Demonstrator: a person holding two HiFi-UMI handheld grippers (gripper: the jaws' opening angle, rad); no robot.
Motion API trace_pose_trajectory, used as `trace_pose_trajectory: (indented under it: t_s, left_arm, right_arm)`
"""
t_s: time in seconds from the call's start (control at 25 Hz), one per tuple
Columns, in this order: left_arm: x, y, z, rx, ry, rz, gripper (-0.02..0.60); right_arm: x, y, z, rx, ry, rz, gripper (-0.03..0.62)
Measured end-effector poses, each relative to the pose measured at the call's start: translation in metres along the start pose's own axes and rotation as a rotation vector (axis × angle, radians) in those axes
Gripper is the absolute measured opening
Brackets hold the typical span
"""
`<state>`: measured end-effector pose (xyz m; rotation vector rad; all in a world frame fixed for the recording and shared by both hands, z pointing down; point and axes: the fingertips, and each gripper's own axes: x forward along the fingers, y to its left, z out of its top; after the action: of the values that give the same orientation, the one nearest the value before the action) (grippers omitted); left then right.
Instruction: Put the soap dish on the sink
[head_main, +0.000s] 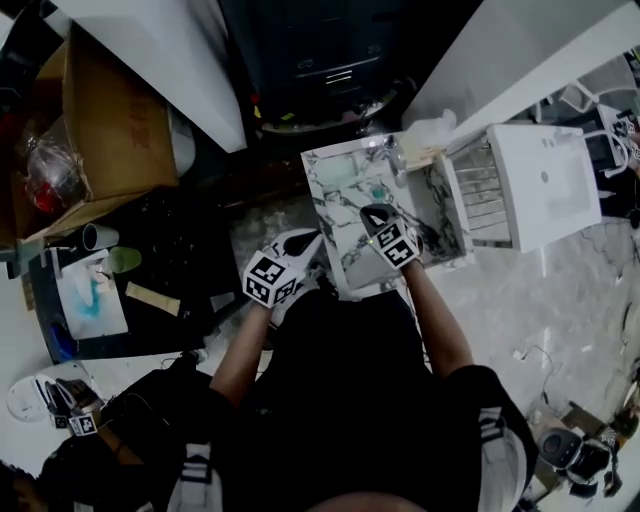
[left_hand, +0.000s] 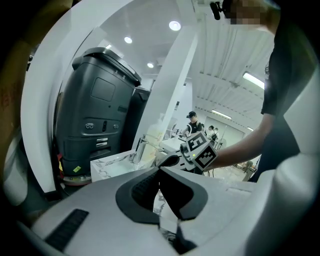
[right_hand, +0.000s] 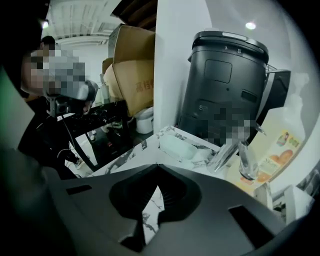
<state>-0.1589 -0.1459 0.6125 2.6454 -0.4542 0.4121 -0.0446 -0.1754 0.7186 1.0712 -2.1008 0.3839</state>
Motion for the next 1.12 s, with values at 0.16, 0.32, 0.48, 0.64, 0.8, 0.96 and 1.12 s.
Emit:
trace_pose_trajectory:
  t_s: [0.16,0.32,0.48,0.64,0.8,0.96,1.12]
  left_arm:
    - [0.001,0.001,0.001,0.020,0.006,0.006,0.000]
    - [0.001,-0.003,0.006,0.014,-0.012,0.041,0.000]
    - [0.000,-0.013,0.003,-0.001,-0.009,0.075,0.000]
    - [0.001,-0.020,-0.002,-0.020,-0.002,0.120,0.000]
    - [0.006,-0.028,0.006,-0.032,-0.010,0.156,0.000]
    - [0.011,-0.038,0.013,-0.028,-0.011,0.181,0.000]
    - [0.016,-0.049,0.008,-0.024,0.007,0.195,0.000]
  right_arm:
    - [-0.017,0.004,0.006,0.068,-0.069,0.030,-0.005]
    - [-0.041,0.006,0.012,0.071,-0.117,0.043,-0.005]
    - [-0.063,0.004,0.019,0.072,-0.186,0.068,-0.005]
    - [-0.075,0.004,0.023,0.057,-0.234,0.119,-0.005]
    - [-0.079,0.002,0.021,0.089,-0.254,0.167,-0.005]
    - [-0.085,0.006,0.019,0.090,-0.268,0.198,-0.005]
    - [-0.092,0.009,0.012,0.089,-0.281,0.215,-0.005]
